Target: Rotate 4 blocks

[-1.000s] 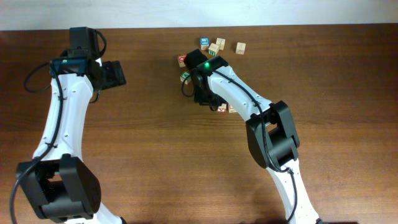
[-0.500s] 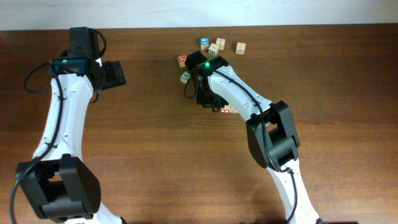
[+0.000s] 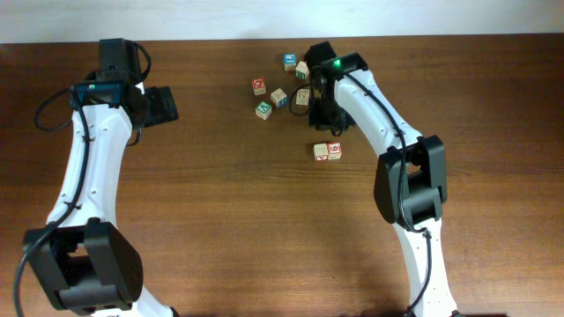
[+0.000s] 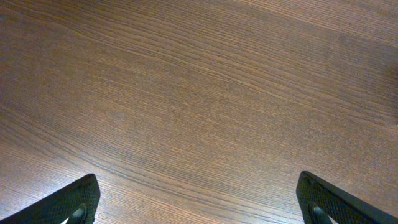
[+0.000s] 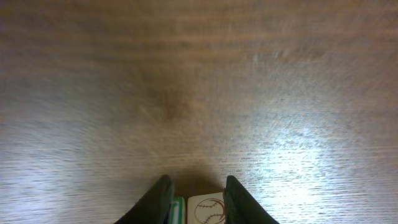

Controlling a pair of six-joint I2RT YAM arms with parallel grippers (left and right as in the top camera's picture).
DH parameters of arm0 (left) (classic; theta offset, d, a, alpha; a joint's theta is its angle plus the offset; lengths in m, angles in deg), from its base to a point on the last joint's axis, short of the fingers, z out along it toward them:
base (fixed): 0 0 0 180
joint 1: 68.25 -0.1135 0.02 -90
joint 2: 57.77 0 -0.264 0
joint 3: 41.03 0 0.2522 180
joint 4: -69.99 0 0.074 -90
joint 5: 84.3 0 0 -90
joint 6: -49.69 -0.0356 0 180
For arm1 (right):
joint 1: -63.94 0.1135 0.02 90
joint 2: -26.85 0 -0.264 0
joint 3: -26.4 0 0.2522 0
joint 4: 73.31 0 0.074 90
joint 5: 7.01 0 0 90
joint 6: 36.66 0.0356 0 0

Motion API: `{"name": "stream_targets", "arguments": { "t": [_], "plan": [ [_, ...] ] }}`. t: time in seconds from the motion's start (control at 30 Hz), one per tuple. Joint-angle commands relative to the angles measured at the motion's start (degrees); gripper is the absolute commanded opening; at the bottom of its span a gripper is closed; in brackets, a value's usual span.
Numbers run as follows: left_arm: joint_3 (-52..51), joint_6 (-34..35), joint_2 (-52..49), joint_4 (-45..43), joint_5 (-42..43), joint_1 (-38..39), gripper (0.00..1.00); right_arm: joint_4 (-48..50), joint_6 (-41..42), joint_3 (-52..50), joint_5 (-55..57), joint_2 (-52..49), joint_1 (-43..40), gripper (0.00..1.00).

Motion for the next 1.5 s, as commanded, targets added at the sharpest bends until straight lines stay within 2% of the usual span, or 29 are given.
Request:
{"name": "stream_targets", "arguments": {
  "t": [0.0,0.17,0.73,0.77,0.83,0.97,1.2,1.47],
  "plan": [
    [0.96,0.72,-0.31,0.02,0.39,-0.02,0.99,1.62,-1.11,-2.95,-0.31,0.33,0.28,0.24],
    [0.94,0.72,-0.31,0.02,0.39,-0.02,0.99,0.66,-0.87,-3.13,-2.82,0.33,0.31,0.21],
    [0.96,0.72,-0.31,0.04,0.83,-0.02,0.99,-2.51,3.69,-3.1,-4.15,0.35,0.22,0.22],
    [0.96,0.72,-0.31,0.04,0.83,-0.02,0.99,-2.45,3.67,-3.1,-4.15,0.35,0.22,0.22],
    [0.94,0.72,-0.31,0.02,0.83,-0.02,0.99,-1.22,2.45,-2.62,-4.17,0.37,0.22,0.31],
    [0.96,0.74,-0.31,0.0,0.83,-0.02,0.99,-1.05,-3.08,4.31,-7.32,0.39,0.48,0.32],
    [0.96,0.72,-0.31,0.04,0.83,-0.02,0.99,1.09,-1.77,-0.9,-7.34,0.31,3.37,0.22],
    [0.94,0.74,-0.31,0.04,0.83,-0.02,0.99,-1.01,-2.21,-1.79,-7.37,0.31,3.37,0.21]
  ]
}}
